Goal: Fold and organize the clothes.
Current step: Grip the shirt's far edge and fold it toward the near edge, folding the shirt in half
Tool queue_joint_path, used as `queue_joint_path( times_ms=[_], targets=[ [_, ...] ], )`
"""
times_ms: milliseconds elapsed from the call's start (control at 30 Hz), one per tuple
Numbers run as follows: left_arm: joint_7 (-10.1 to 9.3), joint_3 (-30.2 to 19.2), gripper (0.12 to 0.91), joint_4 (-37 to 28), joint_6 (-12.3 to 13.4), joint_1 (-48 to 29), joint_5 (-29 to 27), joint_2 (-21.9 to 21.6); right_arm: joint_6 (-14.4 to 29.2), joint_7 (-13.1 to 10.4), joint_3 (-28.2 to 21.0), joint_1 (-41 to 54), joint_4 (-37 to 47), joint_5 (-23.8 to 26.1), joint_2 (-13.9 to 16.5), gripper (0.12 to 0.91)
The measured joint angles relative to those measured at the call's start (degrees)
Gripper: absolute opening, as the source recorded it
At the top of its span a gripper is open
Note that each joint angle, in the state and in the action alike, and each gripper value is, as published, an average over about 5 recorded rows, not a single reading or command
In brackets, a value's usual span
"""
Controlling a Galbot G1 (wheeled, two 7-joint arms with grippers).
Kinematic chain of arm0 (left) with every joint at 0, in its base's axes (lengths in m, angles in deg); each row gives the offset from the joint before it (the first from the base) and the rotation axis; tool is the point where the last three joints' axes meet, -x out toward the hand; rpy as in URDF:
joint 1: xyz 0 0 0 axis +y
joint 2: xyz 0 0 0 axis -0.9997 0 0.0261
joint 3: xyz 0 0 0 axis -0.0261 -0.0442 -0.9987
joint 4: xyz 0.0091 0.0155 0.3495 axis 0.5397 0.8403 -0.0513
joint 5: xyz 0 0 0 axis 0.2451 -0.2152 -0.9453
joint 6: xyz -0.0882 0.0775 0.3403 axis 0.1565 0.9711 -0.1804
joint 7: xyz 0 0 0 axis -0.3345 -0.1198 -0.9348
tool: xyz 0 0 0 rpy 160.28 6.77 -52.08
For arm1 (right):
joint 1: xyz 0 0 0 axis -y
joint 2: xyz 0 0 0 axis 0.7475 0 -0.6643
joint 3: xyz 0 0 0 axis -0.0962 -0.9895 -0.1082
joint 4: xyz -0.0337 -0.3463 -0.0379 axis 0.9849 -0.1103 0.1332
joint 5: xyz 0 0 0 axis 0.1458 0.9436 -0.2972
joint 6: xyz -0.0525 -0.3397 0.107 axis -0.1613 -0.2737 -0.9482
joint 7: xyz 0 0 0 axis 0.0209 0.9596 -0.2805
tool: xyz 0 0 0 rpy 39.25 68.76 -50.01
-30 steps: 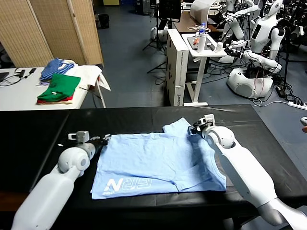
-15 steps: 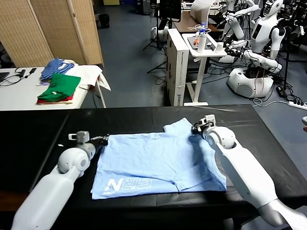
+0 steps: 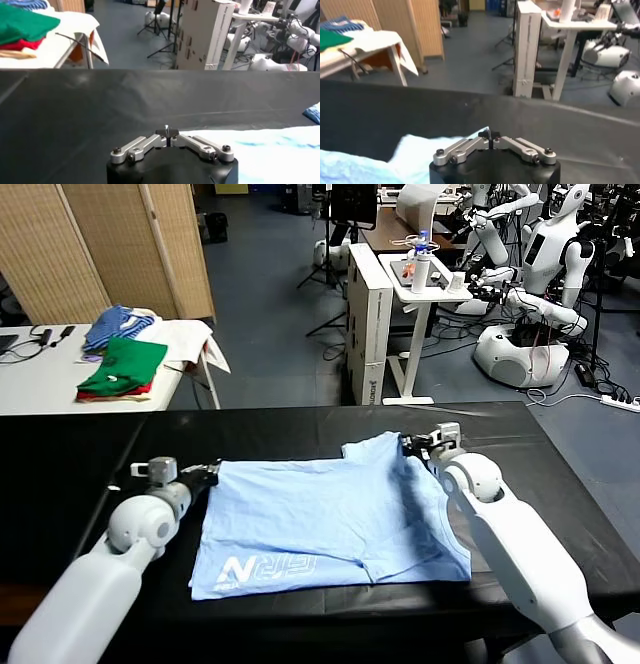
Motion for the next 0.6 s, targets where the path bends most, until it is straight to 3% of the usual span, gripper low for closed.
queue_joint_path(
  times_ms=[400,600],
  targets=[
    [-0.4,4.3,0.147,12.1,0.0,9.5,-0.4,-2.8,-6.2,-2.5,7.8,-12.5,-16.2,-2.2,6.5,0.139],
    [-0.46,5.4,0.147,16.6,0.0,13.4,-1.3,-3.3,-7.2,-3.7,11.0,-19.5,-22.4,-2.2,9.9,0.139]
  ],
)
